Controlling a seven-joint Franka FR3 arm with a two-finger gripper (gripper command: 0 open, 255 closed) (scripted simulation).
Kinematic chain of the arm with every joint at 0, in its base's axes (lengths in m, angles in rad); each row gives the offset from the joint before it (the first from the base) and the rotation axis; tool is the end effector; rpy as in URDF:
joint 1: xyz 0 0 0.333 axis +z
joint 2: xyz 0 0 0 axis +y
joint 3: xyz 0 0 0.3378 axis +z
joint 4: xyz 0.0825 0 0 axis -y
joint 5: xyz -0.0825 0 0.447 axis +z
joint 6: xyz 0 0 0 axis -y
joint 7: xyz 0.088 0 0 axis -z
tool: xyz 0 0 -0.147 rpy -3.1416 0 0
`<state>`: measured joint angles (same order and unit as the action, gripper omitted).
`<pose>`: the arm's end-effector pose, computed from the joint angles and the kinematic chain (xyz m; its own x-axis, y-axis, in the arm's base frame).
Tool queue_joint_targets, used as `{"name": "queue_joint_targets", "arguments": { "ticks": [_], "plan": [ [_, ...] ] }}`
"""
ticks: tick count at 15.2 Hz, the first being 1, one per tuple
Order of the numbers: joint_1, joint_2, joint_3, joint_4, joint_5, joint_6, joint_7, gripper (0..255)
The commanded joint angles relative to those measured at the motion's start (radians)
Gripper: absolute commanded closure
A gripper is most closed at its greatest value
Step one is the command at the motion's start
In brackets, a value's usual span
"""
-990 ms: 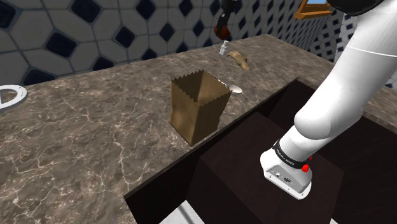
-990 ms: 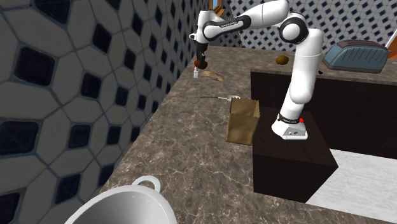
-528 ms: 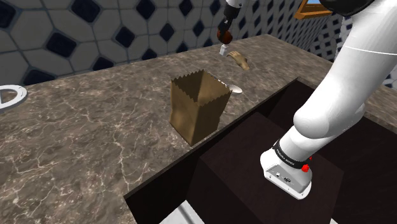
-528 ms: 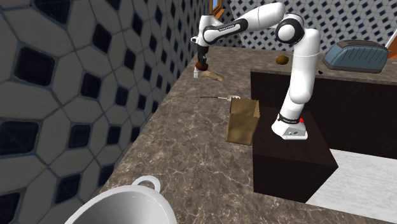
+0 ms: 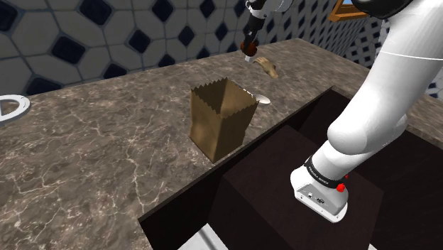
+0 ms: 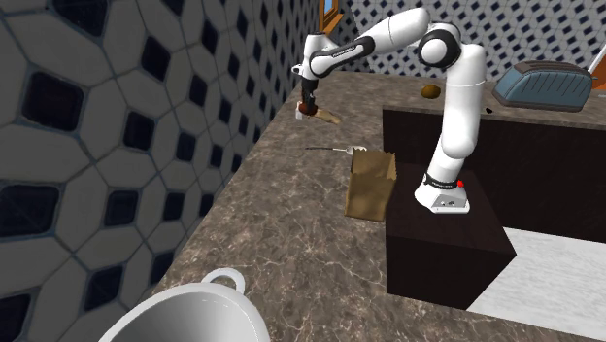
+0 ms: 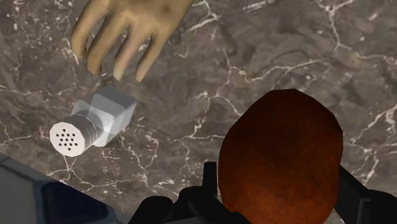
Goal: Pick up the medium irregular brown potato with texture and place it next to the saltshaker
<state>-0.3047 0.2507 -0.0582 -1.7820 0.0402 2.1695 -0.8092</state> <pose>0.6635 -0.2467 0.3811 0.9020 0.4174 0.1099 0.4100 -0.9082 0.0840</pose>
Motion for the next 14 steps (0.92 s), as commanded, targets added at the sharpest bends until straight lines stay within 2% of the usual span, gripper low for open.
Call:
{"name": "queue_joint_targets", "arguments": {
  "ticks": [1,14],
  "plan": [
    [0.001,0.01,0.001,-0.018,0.001,0.028,0.0,255],
    [-0.001,0.084,0.004,-0.095,0.01,0.18,-0.008,255]
  ]
}}
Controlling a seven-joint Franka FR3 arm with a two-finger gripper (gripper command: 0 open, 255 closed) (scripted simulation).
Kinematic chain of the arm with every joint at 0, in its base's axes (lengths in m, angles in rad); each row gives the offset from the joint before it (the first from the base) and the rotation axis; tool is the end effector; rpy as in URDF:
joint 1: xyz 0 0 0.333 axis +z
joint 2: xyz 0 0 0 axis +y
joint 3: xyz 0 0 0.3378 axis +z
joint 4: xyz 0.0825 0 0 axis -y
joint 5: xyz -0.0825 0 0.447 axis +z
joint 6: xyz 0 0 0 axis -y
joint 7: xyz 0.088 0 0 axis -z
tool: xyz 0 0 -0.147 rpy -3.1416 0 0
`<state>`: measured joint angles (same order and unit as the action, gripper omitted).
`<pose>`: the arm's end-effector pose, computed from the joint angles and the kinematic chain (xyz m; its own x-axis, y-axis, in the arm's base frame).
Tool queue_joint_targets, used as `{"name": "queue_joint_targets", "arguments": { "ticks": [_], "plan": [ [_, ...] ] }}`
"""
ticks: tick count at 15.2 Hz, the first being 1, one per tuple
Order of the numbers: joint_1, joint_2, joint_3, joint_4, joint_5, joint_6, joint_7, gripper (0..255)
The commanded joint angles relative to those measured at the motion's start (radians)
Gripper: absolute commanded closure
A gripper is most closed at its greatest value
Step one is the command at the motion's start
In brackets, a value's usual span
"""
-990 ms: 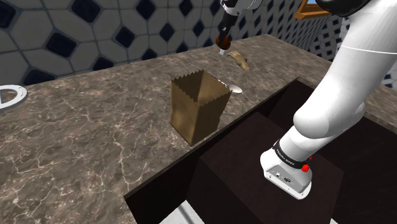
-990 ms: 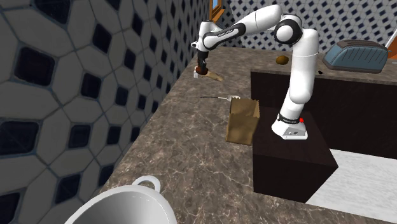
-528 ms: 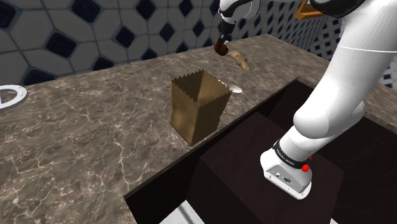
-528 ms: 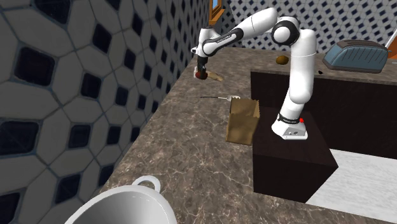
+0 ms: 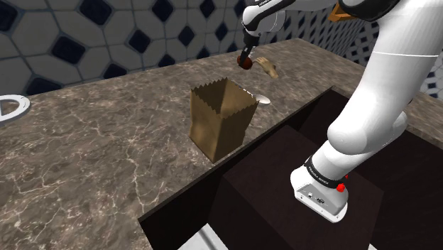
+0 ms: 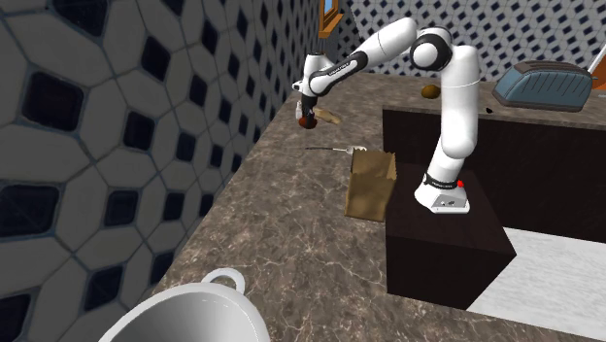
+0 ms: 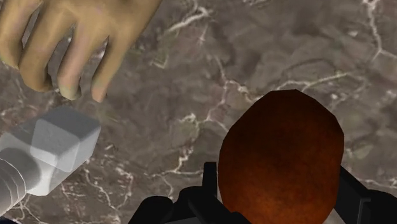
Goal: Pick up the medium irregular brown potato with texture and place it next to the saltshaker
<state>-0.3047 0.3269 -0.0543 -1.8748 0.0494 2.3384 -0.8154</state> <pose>0.6599 -0.2438 0.2961 0.9021 0.4173 0.1100 0.4099 -0.9082 0.0841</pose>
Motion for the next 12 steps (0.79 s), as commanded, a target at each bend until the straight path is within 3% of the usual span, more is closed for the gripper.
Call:
{"name": "queue_joint_targets", "arguments": {
  "ticks": [1,9,10,12],
  "plan": [
    [-0.001,0.015,0.001,-0.007,0.002,0.023,-0.003,255],
    [-0.001,0.015,0.001,-0.007,0.002,0.023,-0.003,255],
    [-0.001,0.015,0.001,-0.007,0.002,0.023,-0.003,0],
    [-0.001,0.015,0.001,-0.007,0.002,0.023,-0.003,0]
  ]
}}
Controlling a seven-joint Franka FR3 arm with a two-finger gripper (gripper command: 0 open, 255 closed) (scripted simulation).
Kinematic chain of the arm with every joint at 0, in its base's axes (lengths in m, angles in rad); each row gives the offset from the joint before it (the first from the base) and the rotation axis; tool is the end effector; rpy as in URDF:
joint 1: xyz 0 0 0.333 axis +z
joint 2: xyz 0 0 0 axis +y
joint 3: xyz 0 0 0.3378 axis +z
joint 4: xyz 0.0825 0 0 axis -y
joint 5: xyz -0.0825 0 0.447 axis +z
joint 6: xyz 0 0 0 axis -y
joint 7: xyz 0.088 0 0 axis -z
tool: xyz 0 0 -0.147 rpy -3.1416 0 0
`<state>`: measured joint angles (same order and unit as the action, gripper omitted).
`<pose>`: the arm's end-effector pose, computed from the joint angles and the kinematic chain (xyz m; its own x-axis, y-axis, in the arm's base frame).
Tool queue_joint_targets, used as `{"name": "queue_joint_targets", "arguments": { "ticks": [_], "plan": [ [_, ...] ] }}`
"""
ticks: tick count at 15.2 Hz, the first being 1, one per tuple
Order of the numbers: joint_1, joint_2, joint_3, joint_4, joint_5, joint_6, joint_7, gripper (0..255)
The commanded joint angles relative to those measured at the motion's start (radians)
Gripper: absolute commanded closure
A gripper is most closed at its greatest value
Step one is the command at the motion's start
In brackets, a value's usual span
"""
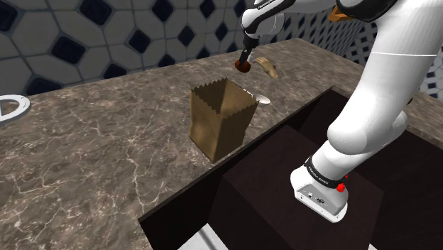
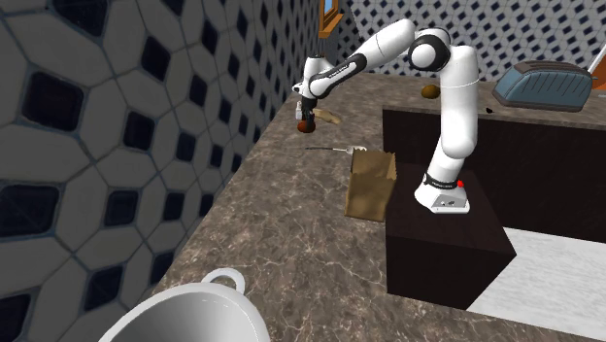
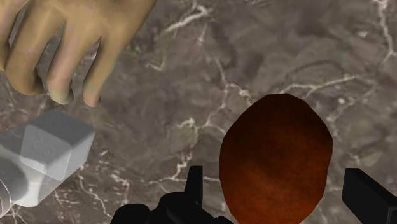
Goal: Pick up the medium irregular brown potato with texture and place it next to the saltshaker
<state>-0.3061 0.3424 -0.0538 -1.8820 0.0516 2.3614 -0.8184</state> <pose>0.6596 -0.2446 0.2839 0.9020 0.4174 0.1103 0.4099 -0.9082 0.0843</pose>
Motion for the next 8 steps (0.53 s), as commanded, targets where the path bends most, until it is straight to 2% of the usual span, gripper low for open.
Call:
{"name": "queue_joint_targets", "arguments": {
  "ticks": [1,3,7,8],
  "plan": [
    [0.0,0.0,0.0,0.0,0.0,0.0,0.0,0],
    [0.0,0.0,0.0,0.0,0.0,0.0,0.0,0],
    [0.001,-0.079,-0.004,0.021,-0.008,-0.099,0.005,0],
    [0.001,-0.079,-0.004,0.021,-0.008,-0.099,0.005,0]
  ]
}}
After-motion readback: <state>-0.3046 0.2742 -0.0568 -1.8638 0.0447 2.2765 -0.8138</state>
